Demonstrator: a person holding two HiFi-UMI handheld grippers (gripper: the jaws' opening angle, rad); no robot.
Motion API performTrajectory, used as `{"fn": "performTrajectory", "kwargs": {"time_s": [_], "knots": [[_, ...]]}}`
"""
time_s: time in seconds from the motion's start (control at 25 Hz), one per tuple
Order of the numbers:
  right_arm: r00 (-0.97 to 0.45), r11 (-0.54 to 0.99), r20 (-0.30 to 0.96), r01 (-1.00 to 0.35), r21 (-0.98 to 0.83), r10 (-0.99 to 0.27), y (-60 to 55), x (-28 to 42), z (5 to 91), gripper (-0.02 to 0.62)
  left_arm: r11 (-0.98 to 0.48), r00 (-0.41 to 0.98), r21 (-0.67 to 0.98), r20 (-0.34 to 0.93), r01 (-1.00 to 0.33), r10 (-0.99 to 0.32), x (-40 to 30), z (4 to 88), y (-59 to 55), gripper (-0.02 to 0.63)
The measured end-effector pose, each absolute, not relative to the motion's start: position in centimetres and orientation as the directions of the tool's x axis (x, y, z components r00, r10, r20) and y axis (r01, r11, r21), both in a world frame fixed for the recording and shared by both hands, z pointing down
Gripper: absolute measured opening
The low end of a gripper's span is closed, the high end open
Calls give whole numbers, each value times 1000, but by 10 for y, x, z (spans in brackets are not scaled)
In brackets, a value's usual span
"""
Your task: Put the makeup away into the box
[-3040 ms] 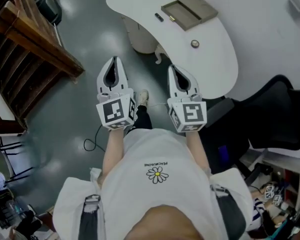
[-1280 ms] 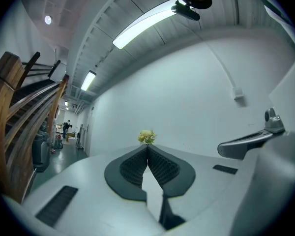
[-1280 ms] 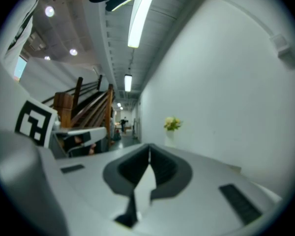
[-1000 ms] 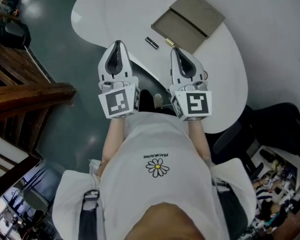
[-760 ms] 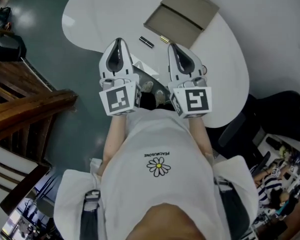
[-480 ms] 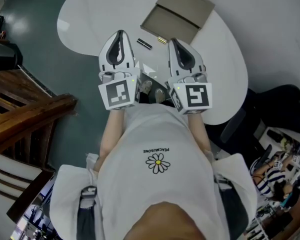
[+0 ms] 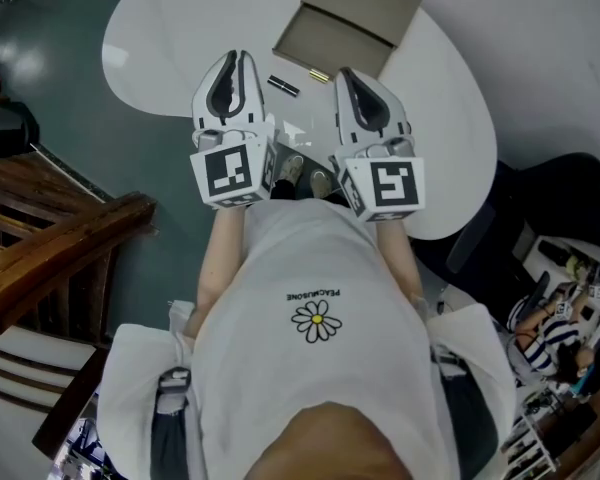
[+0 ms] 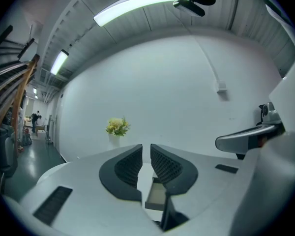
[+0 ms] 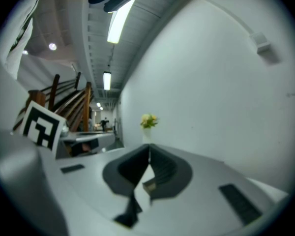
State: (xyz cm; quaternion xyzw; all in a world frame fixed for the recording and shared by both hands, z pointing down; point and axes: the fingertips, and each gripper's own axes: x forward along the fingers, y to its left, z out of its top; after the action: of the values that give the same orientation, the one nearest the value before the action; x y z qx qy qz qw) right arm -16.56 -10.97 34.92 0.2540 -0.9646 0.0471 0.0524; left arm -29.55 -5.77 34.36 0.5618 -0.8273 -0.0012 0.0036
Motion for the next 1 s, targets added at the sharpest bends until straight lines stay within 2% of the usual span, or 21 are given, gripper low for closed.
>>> {"fn": "performTrajectory", "kwargs": {"time_s": [0.2, 0.28, 0.32, 0.4, 0.68, 1.0], "knots": [[-853, 854, 134, -515, -68, -504, -115, -162, 353, 31, 249, -244, 36, 114, -968, -963, -282, 375, -77, 140], [-849, 851, 140, -521, -71, -509, -115, -162, 355, 30, 174, -156, 108, 158, -979, -975, -273, 392, -87, 249], [-847, 848, 145, -525, -73, -512, -115, -161, 356, 31, 154, -127, 146, 178, -977, -976, -270, 400, -90, 271], [-842, 844, 154, -531, -74, -517, -115, -160, 359, 29, 147, -101, 189, 230, -971, -968, -269, 420, -94, 285], [-815, 821, 185, -567, -65, -549, -118, -149, 366, 30, 127, -27, 181, 475, -975, -880, -262, 505, -94, 285], [-774, 782, 210, -620, -61, -598, -124, -131, 375, 31, 114, -3, 148, 601, -982, -799, -261, 569, -95, 291]]}}
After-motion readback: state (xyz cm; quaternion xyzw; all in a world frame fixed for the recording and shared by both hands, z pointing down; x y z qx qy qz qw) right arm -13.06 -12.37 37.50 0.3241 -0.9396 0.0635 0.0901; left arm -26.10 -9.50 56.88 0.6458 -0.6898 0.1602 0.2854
